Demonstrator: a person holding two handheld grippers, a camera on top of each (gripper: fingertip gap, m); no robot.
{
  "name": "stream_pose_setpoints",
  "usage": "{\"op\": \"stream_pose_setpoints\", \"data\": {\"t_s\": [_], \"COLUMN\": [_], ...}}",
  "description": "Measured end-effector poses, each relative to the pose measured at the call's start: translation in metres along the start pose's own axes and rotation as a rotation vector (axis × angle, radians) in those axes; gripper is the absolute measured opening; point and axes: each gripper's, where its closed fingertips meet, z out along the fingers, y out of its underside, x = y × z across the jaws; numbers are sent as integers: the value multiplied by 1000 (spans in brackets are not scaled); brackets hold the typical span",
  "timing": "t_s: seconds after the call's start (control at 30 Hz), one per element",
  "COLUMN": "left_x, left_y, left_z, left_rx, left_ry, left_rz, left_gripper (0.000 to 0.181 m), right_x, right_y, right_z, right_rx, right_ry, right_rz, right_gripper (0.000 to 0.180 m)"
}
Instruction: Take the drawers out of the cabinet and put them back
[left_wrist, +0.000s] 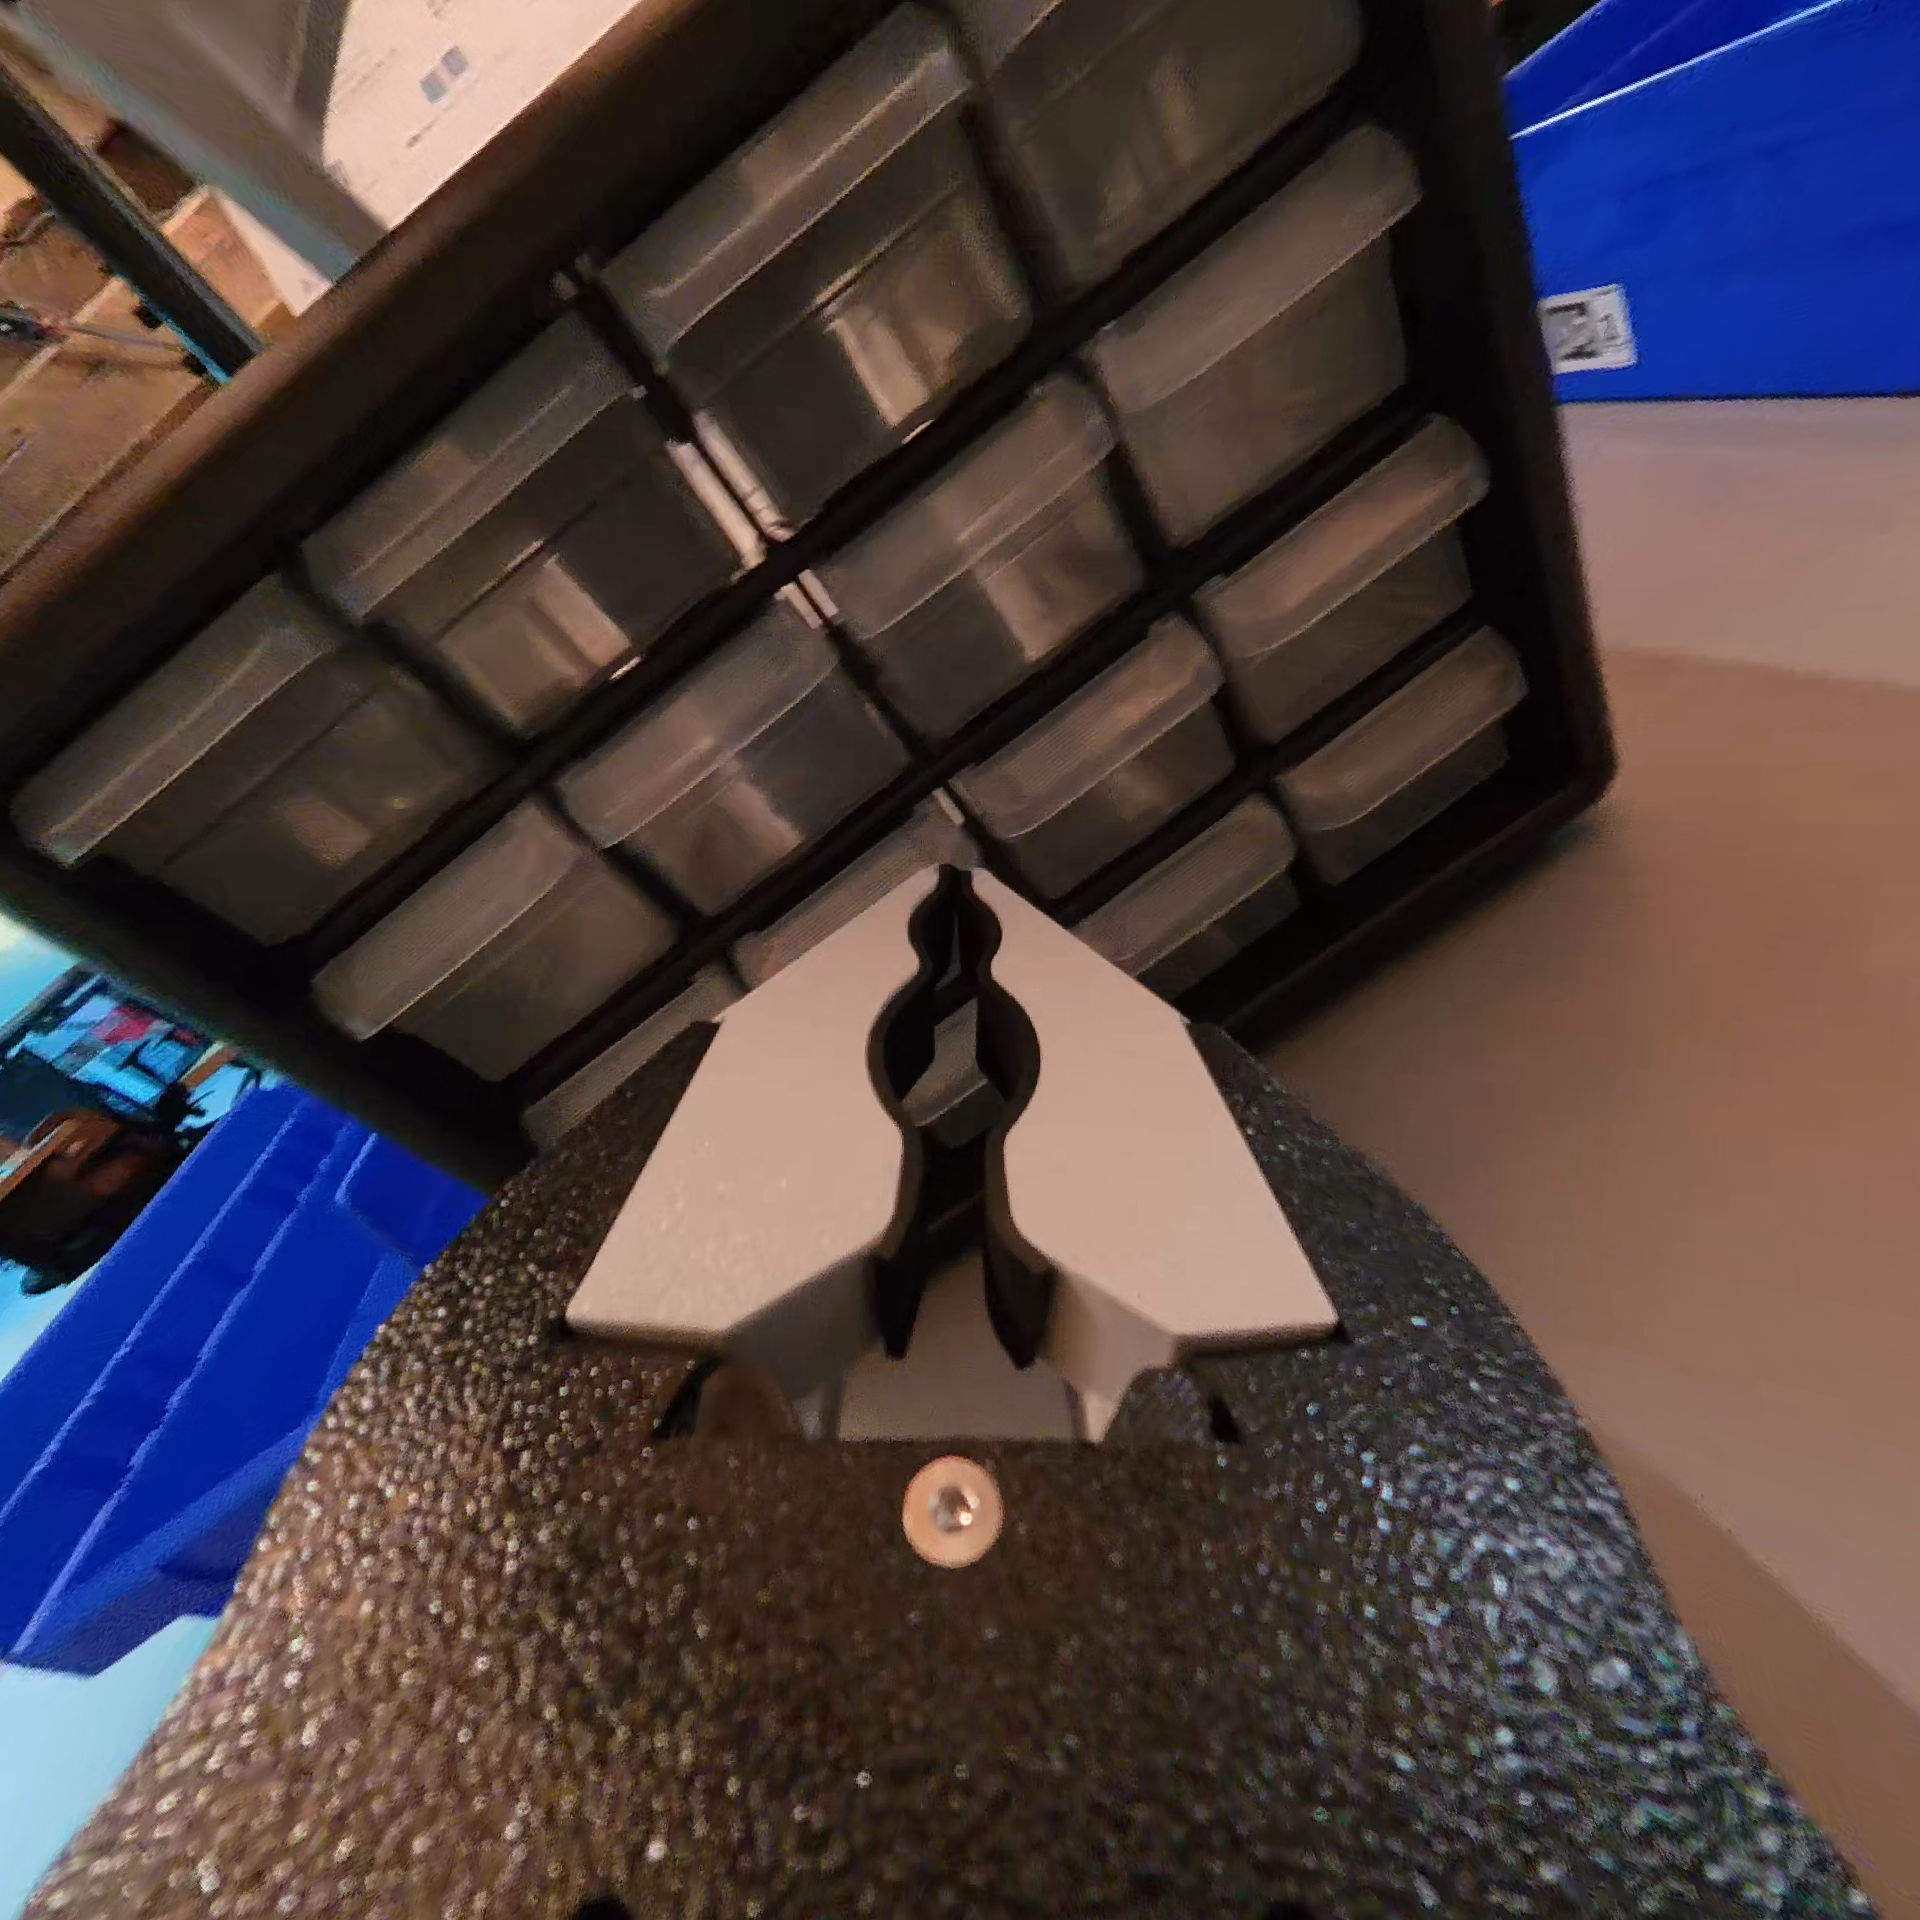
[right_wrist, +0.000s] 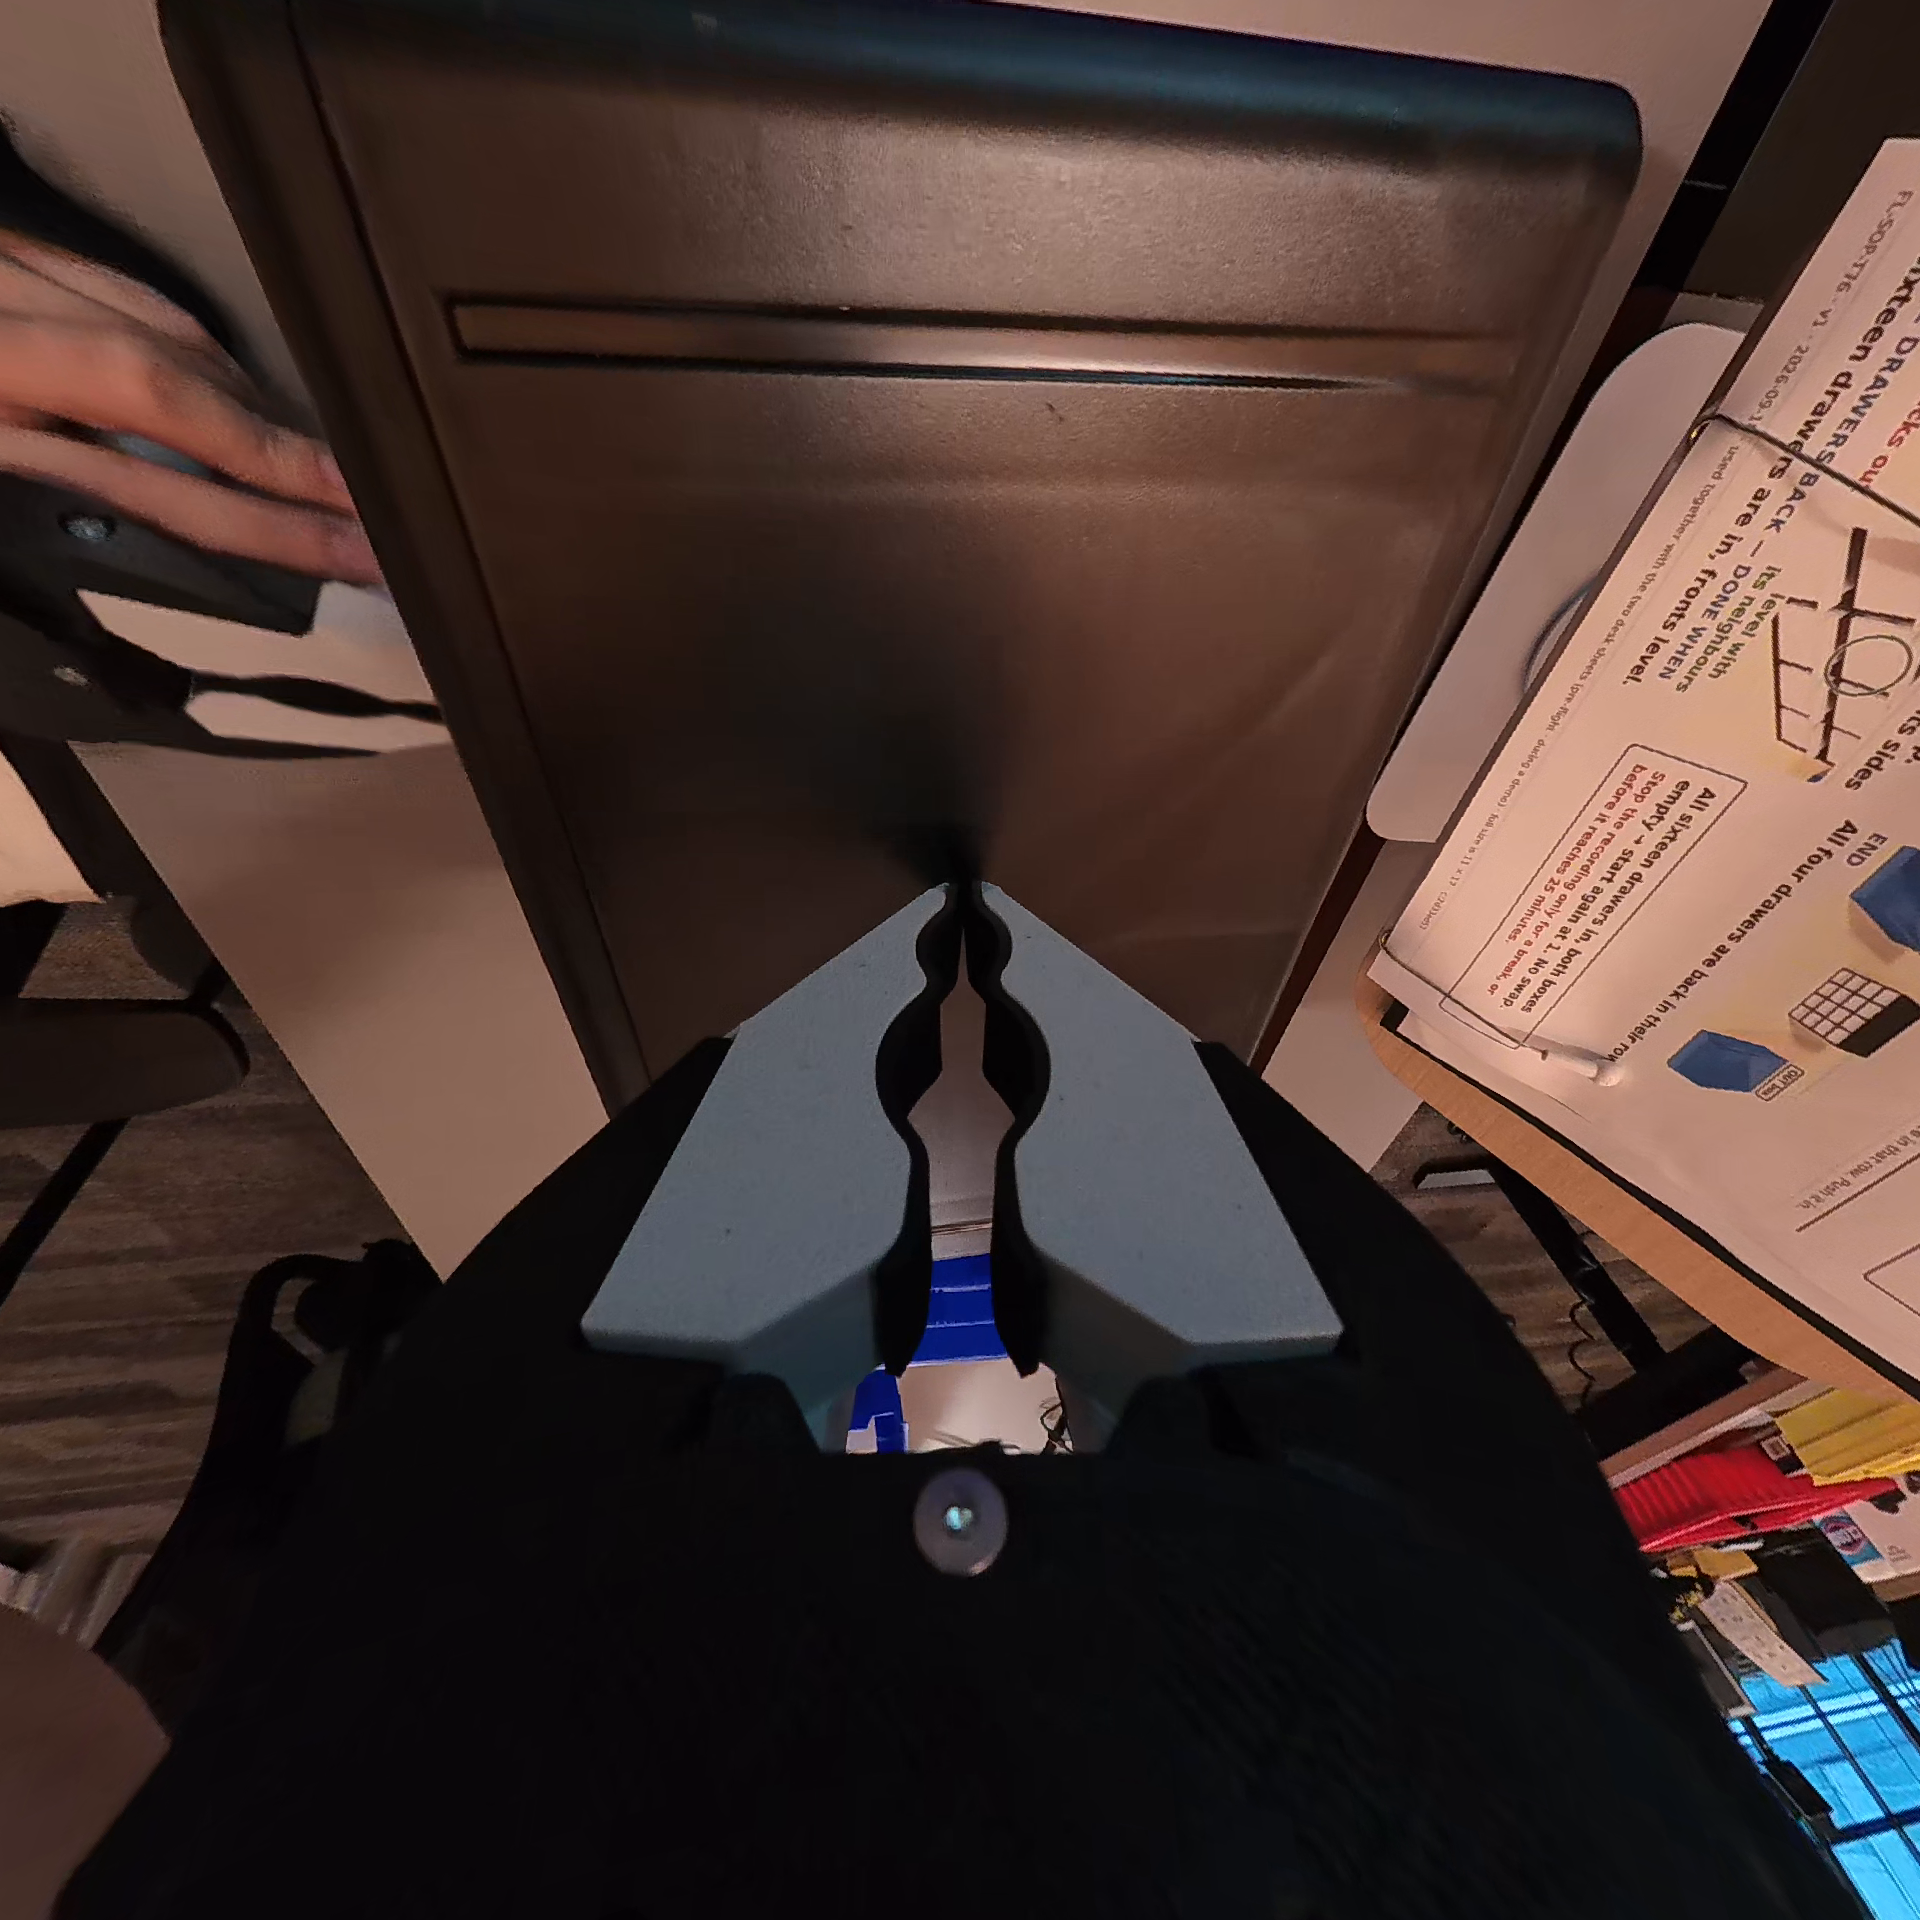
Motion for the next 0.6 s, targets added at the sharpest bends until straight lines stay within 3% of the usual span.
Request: {"op": "stream_pose_setpoints", "data": {"t_s": [0.03,0.27,0.6], "left_x": [-6,-16,-69], "left_y": [3,11,40], "left_z": [1,3,-6], "left_rx": [-10,-27,-102], "left_ry": [-15,-21,-116], "left_rz": [-2,4,-151], "left_gripper": [0,0,0], "right_x": [0,0,0], "right_y": [0,0,0], "right_z": [0,0,0], "right_rx": [1,-19,12], "right_ry": [-4,2,-11], "right_rz": [0,-9,0], "right_gripper": [0,0,0]}}
